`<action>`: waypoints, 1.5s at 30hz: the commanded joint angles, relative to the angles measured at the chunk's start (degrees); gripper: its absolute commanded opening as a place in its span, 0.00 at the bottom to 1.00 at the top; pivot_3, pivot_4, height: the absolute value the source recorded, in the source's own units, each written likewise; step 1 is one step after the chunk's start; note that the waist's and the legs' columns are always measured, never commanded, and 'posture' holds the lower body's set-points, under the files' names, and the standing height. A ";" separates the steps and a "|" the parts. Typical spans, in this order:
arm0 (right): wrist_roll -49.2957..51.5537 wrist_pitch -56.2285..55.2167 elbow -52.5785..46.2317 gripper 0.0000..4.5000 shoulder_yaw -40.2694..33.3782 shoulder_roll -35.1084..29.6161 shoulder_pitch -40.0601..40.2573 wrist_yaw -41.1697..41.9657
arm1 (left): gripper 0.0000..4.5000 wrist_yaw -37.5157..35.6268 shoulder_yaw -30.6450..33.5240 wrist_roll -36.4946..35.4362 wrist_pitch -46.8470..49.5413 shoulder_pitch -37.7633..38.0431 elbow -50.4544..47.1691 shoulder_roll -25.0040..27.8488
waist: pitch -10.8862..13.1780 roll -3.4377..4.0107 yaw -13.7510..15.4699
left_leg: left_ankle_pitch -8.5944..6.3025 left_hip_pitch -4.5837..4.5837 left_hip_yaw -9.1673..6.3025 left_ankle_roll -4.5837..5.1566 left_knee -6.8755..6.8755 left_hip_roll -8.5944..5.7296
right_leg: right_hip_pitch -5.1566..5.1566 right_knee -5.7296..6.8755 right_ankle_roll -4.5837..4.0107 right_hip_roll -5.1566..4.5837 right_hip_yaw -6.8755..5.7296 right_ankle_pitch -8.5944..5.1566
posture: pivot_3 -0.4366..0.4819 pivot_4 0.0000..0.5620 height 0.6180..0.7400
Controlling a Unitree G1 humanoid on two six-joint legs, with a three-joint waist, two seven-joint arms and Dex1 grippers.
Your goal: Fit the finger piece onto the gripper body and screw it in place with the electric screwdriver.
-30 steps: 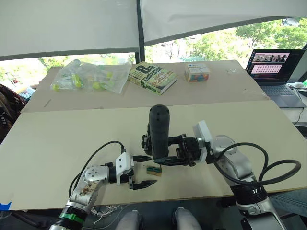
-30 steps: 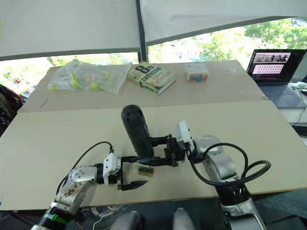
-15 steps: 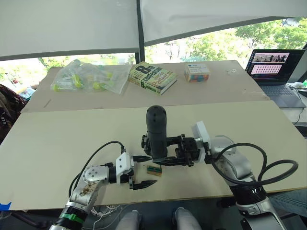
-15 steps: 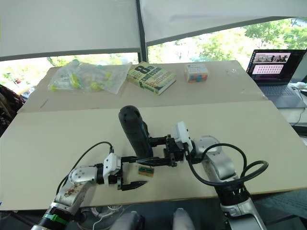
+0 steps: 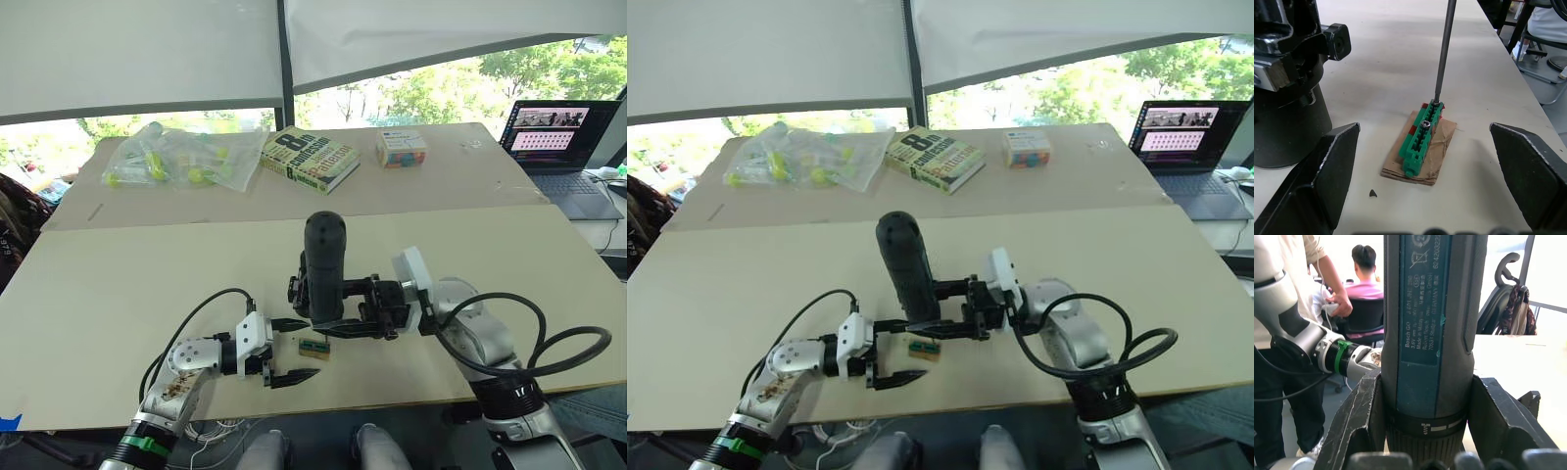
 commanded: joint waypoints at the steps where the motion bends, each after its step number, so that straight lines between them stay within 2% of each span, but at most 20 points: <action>1: 3.33 0.67 -3.54 0.43 -2.36 0.37 -0.80 -0.49 | 1.00 -1.11 -0.41 -0.72 0.73 1.90 -0.34 1.06 | 0.00 0.00 -0.12 | 0.00 -0.01 0.00 0.00 0.00 0.00 | -0.01 0.00 0.00 0.00 0.00 0.00 | 0.48 0.27 0.98; 10: 5.00 2.05 -6.18 0.43 -3.91 -0.69 -0.61 -1.19 | 1.00 -1.22 2.62 -4.10 -0.57 4.24 -4.32 2.66 | 0.01 0.00 -0.19 | -0.01 -0.05 0.00 -0.01 -0.01 0.04 | -0.06 0.00 0.00 0.02 0.00 0.00 | 0.48 0.27 0.98; 16: 6.37 2.66 -7.73 0.43 -6.08 -2.37 -0.27 -1.61 | 1.00 -1.27 6.98 -10.47 1.49 7.61 -10.27 4.12 | 0.03 -0.02 -0.02 | -0.01 -0.15 0.00 -0.01 -0.01 0.04 | -0.13 -0.01 -0.01 0.00 0.00 0.00 | 0.48 0.27 0.98; 23: 10.45 6.39 -10.13 0.43 -11.99 -6.37 0.08 -4.42 | 1.00 1.70 15.80 -20.52 9.77 11.12 -18.82 7.32 | 0.05 -0.05 0.03 | -0.01 -0.20 -0.01 -0.01 -0.01 0.05 | -0.14 -0.05 0.00 -0.02 -0.01 0.00 | 0.48 0.27 0.98; 27: 12.24 8.00 -9.68 0.43 -16.63 -9.30 -0.19 -6.33 | 1.00 1.87 22.04 -24.11 12.38 13.42 -20.31 10.10 | 0.07 -0.06 -0.04 | -0.01 -0.20 0.00 0.00 -0.01 0.06 | -0.14 -0.07 0.00 0.00 -0.01 0.00 | 0.48 0.27 0.98; 31: 13.18 9.10 -9.51 0.43 -18.62 -10.32 -0.58 -7.77 | 1.00 1.04 23.82 -25.56 14.75 14.04 -21.02 11.92 | 0.08 -0.06 0.01 | -0.01 -0.20 0.01 0.00 -0.01 0.07 | -0.13 -0.07 0.00 0.01 -0.01 -0.01 | 0.48 0.27 0.98; 36: 14.02 11.35 -7.49 0.43 -18.95 -11.12 -3.61 -8.28 | 1.00 2.36 24.37 -25.96 18.02 11.11 -18.91 12.47 | 0.10 -0.07 0.01 | -0.01 -0.21 0.01 0.00 -0.01 0.06 | -0.12 -0.07 0.00 0.01 -0.02 -0.01 | 0.48 0.27 0.98; 45: 14.20 15.17 -4.63 0.43 -15.79 -5.88 -14.47 -13.15 | 1.00 1.95 21.43 -21.02 16.11 6.07 -15.76 11.66 | 0.12 -0.07 -0.14 | -0.01 -0.24 0.01 -0.01 -0.01 0.07 | -0.17 -0.08 -0.02 0.03 -0.01 0.01 | 0.48 0.27 0.98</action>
